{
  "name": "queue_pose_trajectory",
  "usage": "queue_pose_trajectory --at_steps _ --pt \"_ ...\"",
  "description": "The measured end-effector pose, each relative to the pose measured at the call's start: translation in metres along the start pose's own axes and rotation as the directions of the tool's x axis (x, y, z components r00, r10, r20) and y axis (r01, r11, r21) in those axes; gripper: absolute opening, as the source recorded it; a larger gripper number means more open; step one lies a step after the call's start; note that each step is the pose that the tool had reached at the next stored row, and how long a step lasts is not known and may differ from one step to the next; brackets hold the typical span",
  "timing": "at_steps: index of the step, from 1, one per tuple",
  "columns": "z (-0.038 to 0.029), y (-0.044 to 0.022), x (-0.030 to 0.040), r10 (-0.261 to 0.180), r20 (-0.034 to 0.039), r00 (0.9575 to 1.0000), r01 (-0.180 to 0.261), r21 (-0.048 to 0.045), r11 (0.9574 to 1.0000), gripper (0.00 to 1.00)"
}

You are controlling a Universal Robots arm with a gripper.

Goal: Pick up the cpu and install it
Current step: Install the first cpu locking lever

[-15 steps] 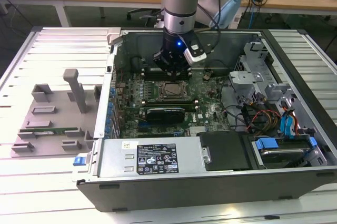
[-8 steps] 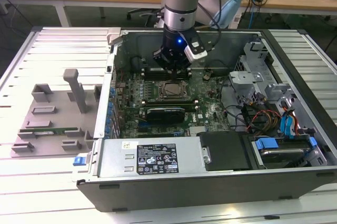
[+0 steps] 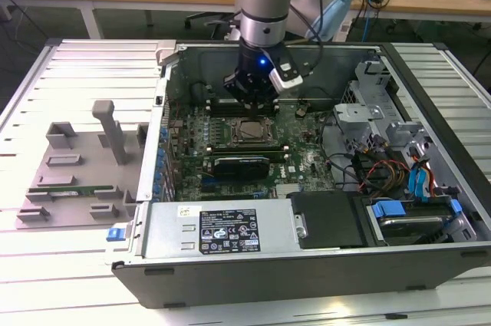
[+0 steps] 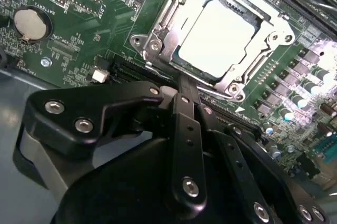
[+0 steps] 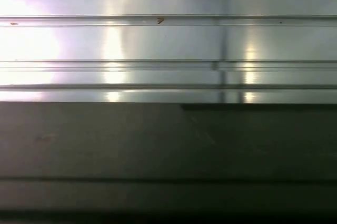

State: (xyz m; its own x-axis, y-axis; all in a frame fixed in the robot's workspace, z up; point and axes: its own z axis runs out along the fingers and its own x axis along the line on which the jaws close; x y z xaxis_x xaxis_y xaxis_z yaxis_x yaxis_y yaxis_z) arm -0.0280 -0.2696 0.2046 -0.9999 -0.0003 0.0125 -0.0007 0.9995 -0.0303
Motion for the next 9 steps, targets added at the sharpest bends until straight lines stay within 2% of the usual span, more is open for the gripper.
queue_pose_trajectory --at_steps 3,9 --pt "0.0011 0.0000 -0.0016 0.000 -0.0030 1.0000 0.000 0.0009 1.0000 0.11" --pt "0.0015 -0.0016 -0.0026 0.000 -0.0031 1.0000 0.000 0.0014 1.0000 0.11"
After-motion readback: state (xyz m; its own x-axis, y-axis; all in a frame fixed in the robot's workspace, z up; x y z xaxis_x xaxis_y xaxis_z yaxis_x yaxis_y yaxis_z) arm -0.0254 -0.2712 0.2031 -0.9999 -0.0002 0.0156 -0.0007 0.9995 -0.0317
